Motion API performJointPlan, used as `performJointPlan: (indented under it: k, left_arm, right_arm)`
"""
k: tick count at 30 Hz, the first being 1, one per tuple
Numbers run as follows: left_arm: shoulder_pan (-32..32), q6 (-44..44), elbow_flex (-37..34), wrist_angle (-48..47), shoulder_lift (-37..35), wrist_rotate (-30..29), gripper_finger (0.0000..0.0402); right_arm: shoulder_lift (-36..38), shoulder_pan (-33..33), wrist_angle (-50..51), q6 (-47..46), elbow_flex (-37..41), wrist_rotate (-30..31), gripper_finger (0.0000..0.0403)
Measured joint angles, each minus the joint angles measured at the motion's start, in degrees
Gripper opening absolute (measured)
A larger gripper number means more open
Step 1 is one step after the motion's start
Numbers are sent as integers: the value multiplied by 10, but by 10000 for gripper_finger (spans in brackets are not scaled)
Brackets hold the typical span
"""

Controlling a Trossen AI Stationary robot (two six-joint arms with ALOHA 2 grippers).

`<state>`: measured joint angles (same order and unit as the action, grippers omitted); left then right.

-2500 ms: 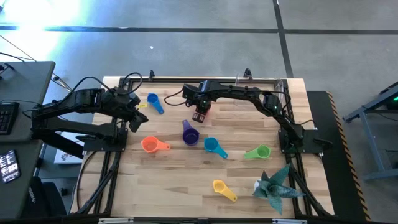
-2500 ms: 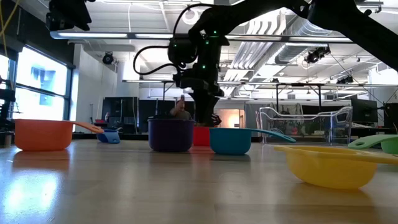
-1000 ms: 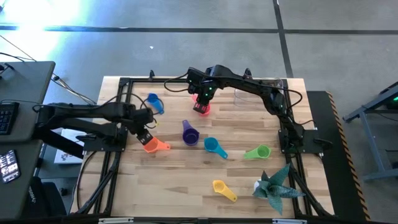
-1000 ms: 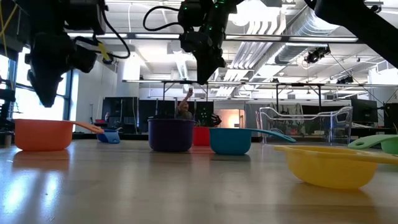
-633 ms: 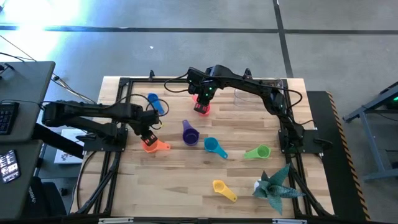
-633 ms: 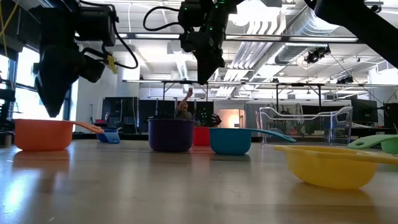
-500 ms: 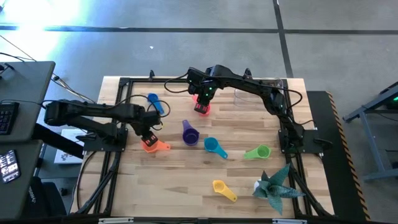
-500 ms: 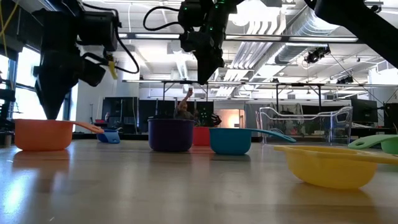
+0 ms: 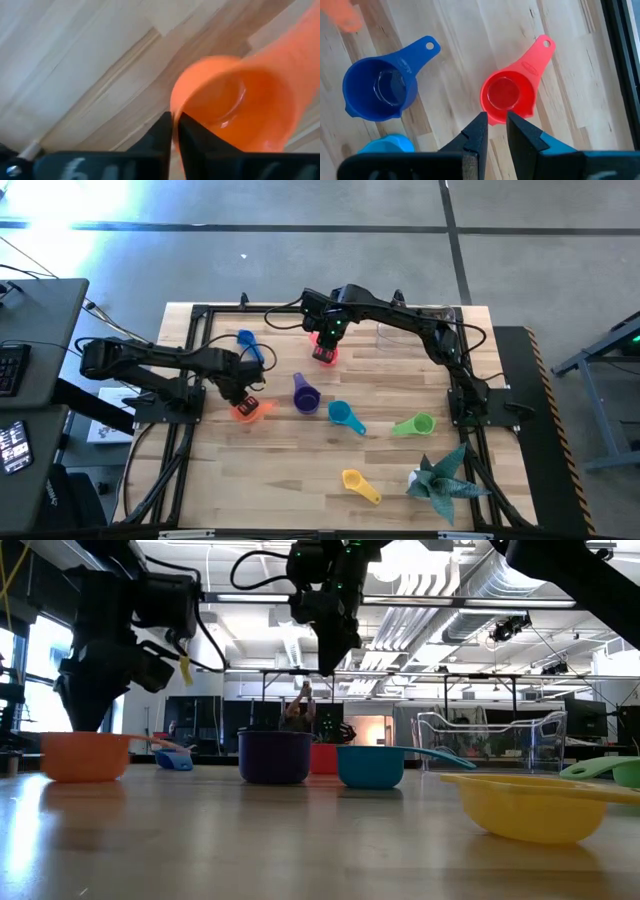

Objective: Nest measuring cups in basket
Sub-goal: Stack the orange measuring cup on top of the purple measuring cup

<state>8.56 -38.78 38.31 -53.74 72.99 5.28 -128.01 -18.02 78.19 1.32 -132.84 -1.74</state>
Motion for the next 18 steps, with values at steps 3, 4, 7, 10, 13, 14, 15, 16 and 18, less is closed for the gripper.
performJointPlan:
  k: [3,4,7,10,13,14,15,16,18]
  left_arm:
    - [0,-21,0,15,0,8,9]
    - [0,-29,0,21,0,13,11]
    - [0,-54,0,44,0,32,11]
    - [-4,-73,0,55,-7,35,5]
    - [-14,-92,1,58,-16,35,5]
    - [-17,-99,1,57,-23,35,5]
    - [-21,-105,1,58,-29,36,5]
    - [-25,-113,1,58,-36,36,5]
    - [-33,-133,1,60,-50,31,4]
  right_arm:
    - [0,0,5,-14,0,0,62]
    - [0,1,7,-14,0,-1,62]
    - [0,2,18,-32,0,-3,62]
    - [1,4,29,-42,0,-4,62]
    - [9,9,30,-43,1,-4,62]
    - [12,12,29,-43,0,-4,62]
    - [15,13,28,-44,-2,-4,62]
    - [19,16,29,-48,-4,-4,62]
    - [24,20,27,-57,-12,-3,62]
